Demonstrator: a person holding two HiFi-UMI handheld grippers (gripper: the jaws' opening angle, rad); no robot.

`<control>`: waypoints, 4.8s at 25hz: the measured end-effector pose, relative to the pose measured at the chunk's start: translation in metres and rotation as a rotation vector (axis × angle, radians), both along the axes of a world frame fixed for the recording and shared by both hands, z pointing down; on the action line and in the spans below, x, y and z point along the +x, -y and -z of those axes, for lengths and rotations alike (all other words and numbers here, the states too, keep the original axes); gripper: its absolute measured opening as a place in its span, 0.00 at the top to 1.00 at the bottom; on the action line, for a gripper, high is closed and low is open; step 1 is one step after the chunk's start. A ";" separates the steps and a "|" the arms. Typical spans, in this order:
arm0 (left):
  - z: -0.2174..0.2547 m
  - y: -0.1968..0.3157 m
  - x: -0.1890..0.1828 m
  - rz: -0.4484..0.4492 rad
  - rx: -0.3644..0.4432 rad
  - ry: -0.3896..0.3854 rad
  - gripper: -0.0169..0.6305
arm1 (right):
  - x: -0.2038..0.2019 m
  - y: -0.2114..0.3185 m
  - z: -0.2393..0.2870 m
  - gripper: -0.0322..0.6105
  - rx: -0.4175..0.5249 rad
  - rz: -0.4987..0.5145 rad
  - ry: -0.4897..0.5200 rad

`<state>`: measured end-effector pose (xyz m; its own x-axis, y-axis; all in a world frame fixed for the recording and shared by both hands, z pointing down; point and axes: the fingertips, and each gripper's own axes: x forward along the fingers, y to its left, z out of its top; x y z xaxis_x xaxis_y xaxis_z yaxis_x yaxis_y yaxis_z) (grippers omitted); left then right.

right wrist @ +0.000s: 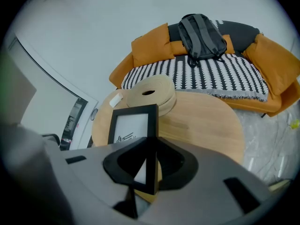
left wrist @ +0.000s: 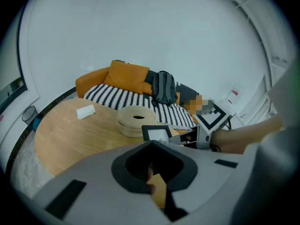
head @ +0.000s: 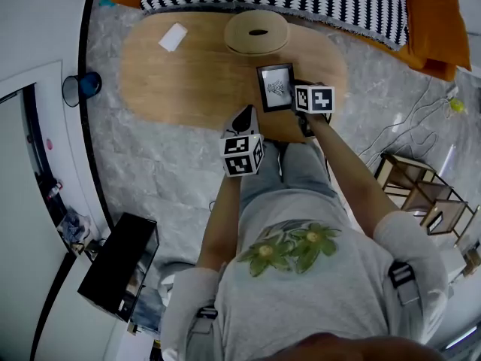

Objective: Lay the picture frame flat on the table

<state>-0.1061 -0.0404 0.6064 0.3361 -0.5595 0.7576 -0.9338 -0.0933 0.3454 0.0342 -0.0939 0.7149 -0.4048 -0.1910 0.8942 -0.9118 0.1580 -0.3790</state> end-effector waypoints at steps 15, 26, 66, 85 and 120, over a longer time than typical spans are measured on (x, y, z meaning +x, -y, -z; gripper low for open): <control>-0.022 0.008 0.007 -0.032 -0.032 -0.003 0.95 | -0.009 0.003 -0.034 0.84 -0.030 0.011 -0.007; -0.042 0.008 -0.002 -0.008 -0.058 -0.007 0.95 | -0.014 0.010 -0.055 0.84 -0.035 0.020 -0.018; -0.094 0.016 -0.017 0.011 -0.117 -0.037 0.95 | -0.014 0.018 -0.130 0.84 -0.071 0.039 -0.087; -0.103 0.016 -0.017 0.007 -0.135 -0.042 0.95 | -0.014 0.012 -0.148 0.83 -0.097 0.018 -0.100; -0.085 0.021 -0.014 0.015 -0.108 -0.038 0.95 | -0.028 0.017 -0.097 0.81 0.053 0.066 -0.025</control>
<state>-0.1197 -0.0611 0.6911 0.3580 -0.4806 0.8005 -0.9208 -0.0393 0.3881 0.0057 -0.1106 0.8117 -0.3961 -0.2121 0.8934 -0.9077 0.2374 -0.3461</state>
